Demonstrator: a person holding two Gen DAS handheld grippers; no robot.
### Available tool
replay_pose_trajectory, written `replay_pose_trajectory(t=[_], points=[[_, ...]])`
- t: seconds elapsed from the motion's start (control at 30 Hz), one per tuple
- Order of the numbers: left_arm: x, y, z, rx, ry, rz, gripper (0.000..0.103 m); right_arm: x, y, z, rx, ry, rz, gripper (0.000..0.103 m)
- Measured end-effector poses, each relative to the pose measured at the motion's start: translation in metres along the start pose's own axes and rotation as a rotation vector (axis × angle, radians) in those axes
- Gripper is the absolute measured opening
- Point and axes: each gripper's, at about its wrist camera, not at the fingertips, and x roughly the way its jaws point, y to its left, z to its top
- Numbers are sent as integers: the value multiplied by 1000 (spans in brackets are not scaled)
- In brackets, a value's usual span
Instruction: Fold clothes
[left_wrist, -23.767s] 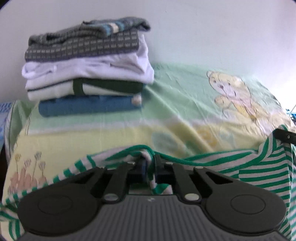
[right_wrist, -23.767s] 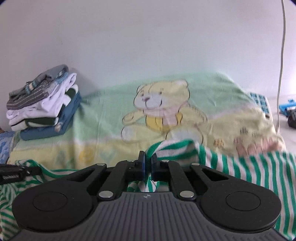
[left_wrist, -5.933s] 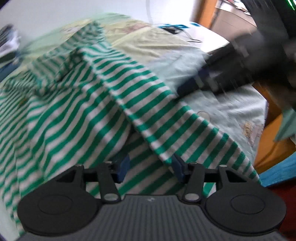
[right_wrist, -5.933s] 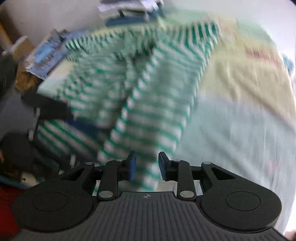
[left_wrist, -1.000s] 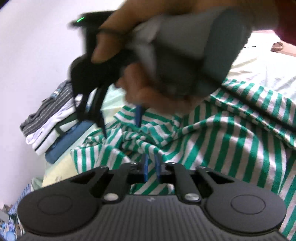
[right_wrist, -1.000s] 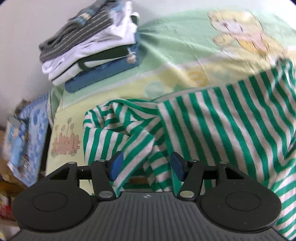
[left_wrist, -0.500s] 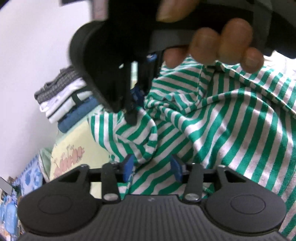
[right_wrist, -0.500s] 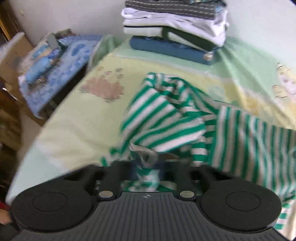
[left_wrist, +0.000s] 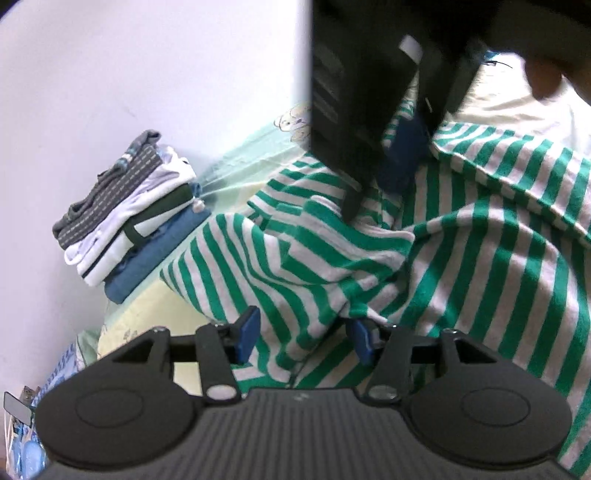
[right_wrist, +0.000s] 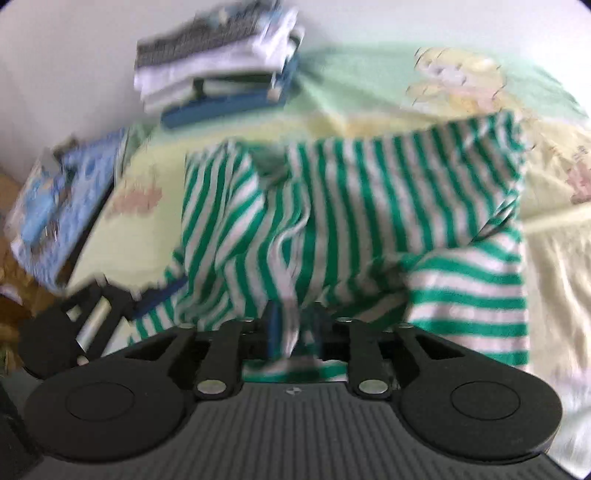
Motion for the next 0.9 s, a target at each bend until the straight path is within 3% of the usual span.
replay_pose_trajectory(t=[0.03,0.13,0.33,0.47,0.5,0.53,0.6,0.63,0.73,0.87,0.9], points=[[-2,0,0,7,-3,-5,57,-1,-2,5,9,-31,5,50],[-14,-1,0,29,-36,-16,59,7,-4,22,23,-92,15,51],[-18,-16,5,74,-56,-5,61,56,-3,44,29,-53,-16,48],[-24,-23,7,85,-85,9,65,69,0,45,-37,-39,-35,48],[-26,-22,7,80,-84,16,66,69,1,45,-57,-38,-41,44],[-27,-21,6,76,-82,24,72,67,1,45,-76,-36,-46,24],[-29,-18,2,88,-85,86,84,63,1,46,-101,-38,-49,1],[-31,-16,0,96,-87,124,90,58,-1,48,-96,-51,-41,0],[-36,-5,-5,79,-72,167,89,41,-10,52,-76,-97,-15,0],[-57,-3,0,46,-92,134,90,37,-18,55,-49,-80,42,3],[-64,-8,3,46,-106,112,90,41,-19,54,-43,-62,45,15]])
